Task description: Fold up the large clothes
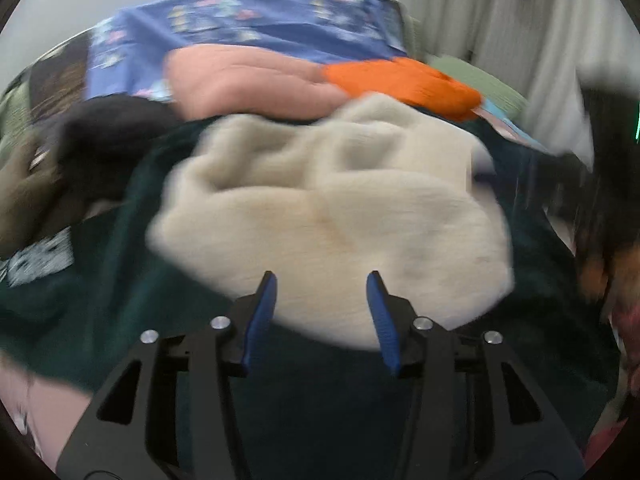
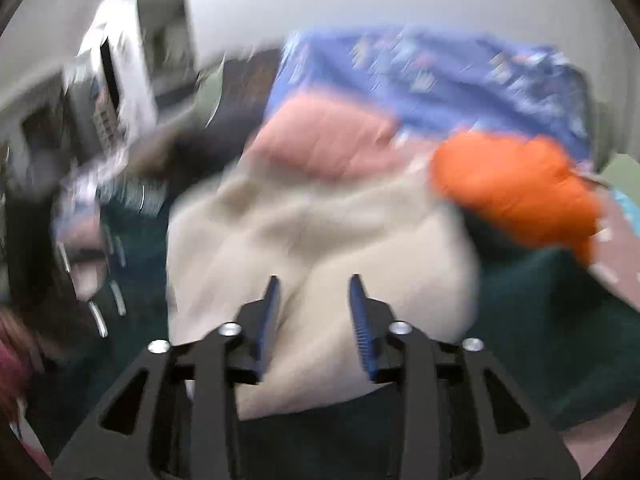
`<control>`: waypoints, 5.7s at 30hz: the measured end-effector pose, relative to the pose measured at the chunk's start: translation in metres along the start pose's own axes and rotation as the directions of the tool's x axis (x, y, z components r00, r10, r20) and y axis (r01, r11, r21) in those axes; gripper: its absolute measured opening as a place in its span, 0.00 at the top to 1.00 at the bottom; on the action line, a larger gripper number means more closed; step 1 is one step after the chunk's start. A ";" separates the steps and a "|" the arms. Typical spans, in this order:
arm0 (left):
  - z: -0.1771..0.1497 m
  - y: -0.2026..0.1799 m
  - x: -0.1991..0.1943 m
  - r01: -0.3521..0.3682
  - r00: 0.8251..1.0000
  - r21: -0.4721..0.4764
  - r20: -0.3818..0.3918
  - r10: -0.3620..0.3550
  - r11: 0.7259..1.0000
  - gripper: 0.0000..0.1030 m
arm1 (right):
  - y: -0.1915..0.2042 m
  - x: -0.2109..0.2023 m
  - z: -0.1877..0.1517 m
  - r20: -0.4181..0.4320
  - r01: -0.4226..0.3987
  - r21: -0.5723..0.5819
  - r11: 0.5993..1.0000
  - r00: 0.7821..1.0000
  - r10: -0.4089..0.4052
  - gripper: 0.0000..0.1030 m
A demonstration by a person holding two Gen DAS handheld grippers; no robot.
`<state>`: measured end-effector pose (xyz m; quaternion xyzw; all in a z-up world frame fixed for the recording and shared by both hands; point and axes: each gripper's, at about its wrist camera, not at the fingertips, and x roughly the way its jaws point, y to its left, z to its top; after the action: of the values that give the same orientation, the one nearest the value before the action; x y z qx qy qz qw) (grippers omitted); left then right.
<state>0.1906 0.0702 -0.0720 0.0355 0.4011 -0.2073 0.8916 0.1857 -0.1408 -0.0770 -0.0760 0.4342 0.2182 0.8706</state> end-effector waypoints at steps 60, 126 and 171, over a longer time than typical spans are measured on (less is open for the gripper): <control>0.070 0.059 0.087 -0.168 0.985 -0.043 0.036 0.170 0.985 0.44 | -0.108 -0.001 0.051 0.115 0.298 0.293 0.908 0.932 -0.343 0.98; 0.052 0.002 0.011 -0.118 0.988 0.105 0.116 0.106 0.987 0.66 | 0.012 0.043 0.008 0.067 0.077 0.054 0.996 0.995 -0.081 0.50; -0.109 0.218 -0.077 0.028 0.952 -0.588 0.262 0.157 0.809 0.37 | 0.236 0.064 0.130 0.127 0.242 -0.558 0.794 0.970 -0.207 0.92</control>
<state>0.1547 0.3200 -0.1118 -0.2582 0.3045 -0.0460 0.9157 0.2082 0.1316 -0.0348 -0.3770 0.3112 0.2351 0.8401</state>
